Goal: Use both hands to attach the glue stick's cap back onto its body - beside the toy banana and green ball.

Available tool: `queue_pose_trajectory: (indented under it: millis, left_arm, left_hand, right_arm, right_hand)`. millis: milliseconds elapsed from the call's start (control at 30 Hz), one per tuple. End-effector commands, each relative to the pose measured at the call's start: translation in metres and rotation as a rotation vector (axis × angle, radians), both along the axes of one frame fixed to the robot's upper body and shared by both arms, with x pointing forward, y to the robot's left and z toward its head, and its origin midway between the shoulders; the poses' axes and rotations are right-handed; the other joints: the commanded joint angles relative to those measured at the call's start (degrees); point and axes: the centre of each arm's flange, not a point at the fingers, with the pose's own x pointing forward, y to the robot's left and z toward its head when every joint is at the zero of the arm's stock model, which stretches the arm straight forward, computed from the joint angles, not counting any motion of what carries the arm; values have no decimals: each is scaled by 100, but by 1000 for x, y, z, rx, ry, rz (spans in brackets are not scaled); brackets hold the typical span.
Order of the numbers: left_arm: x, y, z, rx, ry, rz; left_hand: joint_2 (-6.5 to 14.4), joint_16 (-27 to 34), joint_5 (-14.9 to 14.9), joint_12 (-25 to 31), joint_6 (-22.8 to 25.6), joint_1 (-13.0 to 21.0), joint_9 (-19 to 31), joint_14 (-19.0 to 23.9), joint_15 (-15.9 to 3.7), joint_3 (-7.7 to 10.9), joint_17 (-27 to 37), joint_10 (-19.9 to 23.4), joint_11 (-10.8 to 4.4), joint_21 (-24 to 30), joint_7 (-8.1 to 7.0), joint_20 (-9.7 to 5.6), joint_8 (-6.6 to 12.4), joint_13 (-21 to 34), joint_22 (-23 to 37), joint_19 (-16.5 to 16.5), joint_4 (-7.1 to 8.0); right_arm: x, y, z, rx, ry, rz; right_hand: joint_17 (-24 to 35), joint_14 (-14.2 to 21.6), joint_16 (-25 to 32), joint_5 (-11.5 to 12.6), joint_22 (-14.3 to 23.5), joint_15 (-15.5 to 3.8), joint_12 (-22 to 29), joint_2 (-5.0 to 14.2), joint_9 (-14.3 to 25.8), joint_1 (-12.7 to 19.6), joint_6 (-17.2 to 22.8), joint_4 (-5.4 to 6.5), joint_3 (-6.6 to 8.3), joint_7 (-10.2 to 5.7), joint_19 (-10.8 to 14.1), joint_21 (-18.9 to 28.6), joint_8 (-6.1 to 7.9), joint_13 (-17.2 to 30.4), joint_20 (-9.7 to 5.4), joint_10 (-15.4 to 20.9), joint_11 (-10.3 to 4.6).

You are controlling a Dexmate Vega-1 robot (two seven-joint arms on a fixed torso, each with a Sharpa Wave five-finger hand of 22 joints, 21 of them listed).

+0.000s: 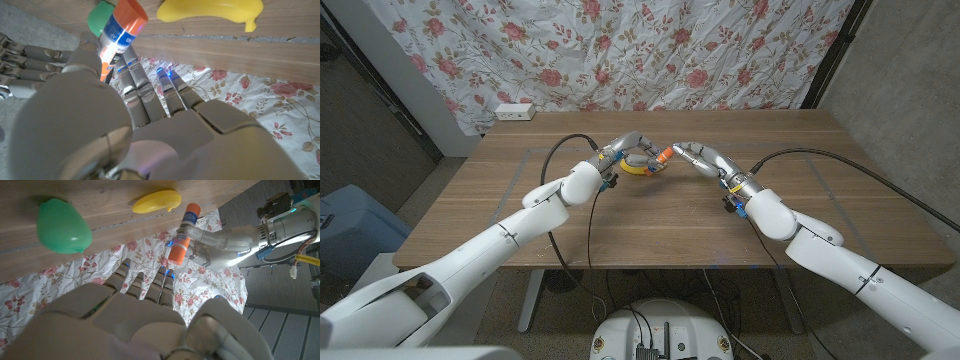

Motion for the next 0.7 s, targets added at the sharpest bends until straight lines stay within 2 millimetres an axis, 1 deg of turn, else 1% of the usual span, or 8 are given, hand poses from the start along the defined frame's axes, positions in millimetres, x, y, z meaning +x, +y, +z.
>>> queue_pose_trajectory:
  millis: [33,200,333,433,500,567,700]
  left_arm:
    - [4,2,5,27,7,-10]
    - [4,3,9,46,6,-15]
    - [2,6,12,60,4,-13]
    - [1,9,13,70,2,-6]
    - [0,12,14,76,2,-1]
    - [-2,14,14,91,-5,10]
    - [-6,17,15,110,-15,26]
  left_hand:
    - [406,-9,42,-9,238,380,89,44,-875,-24,18,154,-191,-10,-281,-398,65,6,23,-29,-4]
    - [392,-18,51,-24,148,395,93,15,-880,-29,15,74,-196,-16,-328,-388,36,9,23,-54,-12]
    - [390,-20,55,-24,123,401,96,4,-875,-31,15,50,-197,-22,-333,-382,31,12,23,-74,-12]
    - [387,-21,57,-25,102,400,97,-5,-870,-34,14,27,-197,-21,-340,-378,28,13,23,-78,-10]
    - [388,-21,57,-26,99,400,98,-8,-868,-36,14,18,-197,-21,-340,-379,28,14,23,-81,-8]
    - [388,-22,58,-26,86,398,99,-13,-866,-37,14,5,-196,-22,-348,-378,26,15,23,-86,-6]
    - [388,-23,59,-27,67,396,101,-24,-865,-41,14,-16,-196,-22,-342,-373,24,16,24,-92,-3]
  right_arm:
    - [4,-7,8,46,-18,-20]
    - [7,-12,9,73,-18,-31]
    - [8,-15,9,113,-8,-23]
    - [9,-18,9,133,1,-23]
    - [10,-20,9,134,7,-29]
    - [10,-22,9,140,15,-34]
    - [12,-27,9,153,36,-44]
  right_hand:
    - [6,62,42,1,20,-14,26,32,0,-17,61,2,26,4,51,21,30,10,-5,67,2]
    - [3,80,47,-4,20,-3,15,25,0,-28,46,1,24,16,79,27,20,11,17,53,32]
    - [-1,94,48,-9,19,5,5,18,0,-39,23,-2,22,40,162,51,7,12,-47,38,67]
    - [-10,95,40,-13,18,114,-21,18,1,-47,-4,-10,28,38,290,84,-7,14,-68,-24,80]
    - [-15,140,52,-14,17,132,-30,23,0,-46,-34,-17,35,49,365,100,-19,15,-78,-51,74]
    - [-20,195,67,-15,15,175,-45,25,0,-44,-74,-23,41,54,398,102,-34,15,-87,-99,102]
    - [-28,284,89,-19,13,193,-77,30,0,-59,-181,-24,47,65,468,103,-68,14,-120,-227,164]
